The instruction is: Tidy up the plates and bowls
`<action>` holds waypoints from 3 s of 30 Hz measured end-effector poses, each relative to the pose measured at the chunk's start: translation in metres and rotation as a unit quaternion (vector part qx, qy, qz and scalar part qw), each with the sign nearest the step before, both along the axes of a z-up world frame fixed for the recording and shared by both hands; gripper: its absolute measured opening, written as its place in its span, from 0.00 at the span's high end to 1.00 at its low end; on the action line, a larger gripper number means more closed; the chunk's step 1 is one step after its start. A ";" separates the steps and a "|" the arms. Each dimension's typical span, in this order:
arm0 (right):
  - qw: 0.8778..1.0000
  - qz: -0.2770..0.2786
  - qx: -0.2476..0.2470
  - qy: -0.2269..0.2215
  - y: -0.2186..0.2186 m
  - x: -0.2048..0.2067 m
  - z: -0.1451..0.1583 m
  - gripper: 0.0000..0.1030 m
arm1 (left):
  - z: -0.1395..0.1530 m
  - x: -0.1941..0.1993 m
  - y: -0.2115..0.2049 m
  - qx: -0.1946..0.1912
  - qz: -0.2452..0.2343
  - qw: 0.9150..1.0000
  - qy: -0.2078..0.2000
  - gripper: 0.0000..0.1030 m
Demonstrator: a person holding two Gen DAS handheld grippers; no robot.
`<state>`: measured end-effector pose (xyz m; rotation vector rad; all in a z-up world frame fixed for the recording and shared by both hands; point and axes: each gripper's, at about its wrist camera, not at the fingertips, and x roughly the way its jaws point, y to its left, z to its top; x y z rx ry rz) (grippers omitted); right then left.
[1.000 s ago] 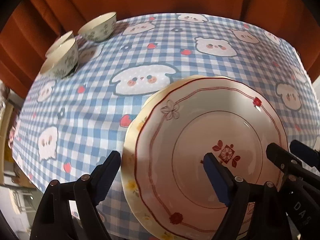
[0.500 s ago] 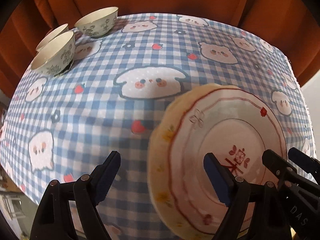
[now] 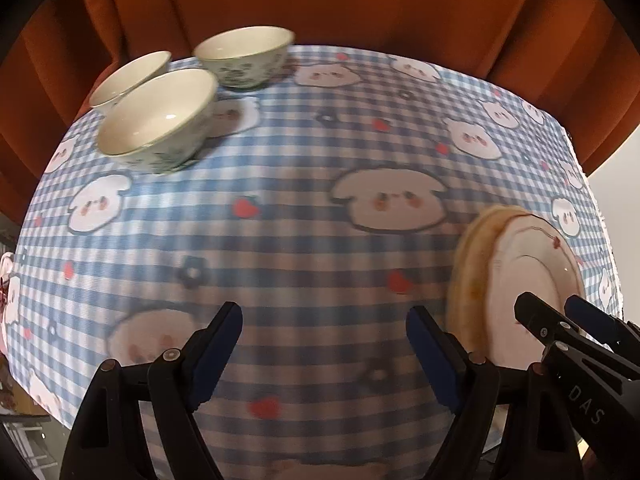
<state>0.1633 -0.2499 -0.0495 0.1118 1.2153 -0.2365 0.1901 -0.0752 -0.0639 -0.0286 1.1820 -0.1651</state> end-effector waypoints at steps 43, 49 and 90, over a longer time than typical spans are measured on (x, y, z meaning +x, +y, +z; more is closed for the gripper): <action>0.994 0.060 0.075 -0.058 0.196 0.203 -0.010 0.33 | -0.016 0.176 0.170 0.045 0.031 0.998 -0.041 0.38; 0.993 0.075 0.083 -0.040 0.202 0.217 -0.025 0.52 | -0.027 0.183 0.164 0.044 0.030 0.998 -0.023 0.60; 0.997 0.030 0.070 -0.020 0.176 0.102 -0.002 0.82 | -0.002 0.075 0.103 0.057 -0.049 0.997 -0.021 0.73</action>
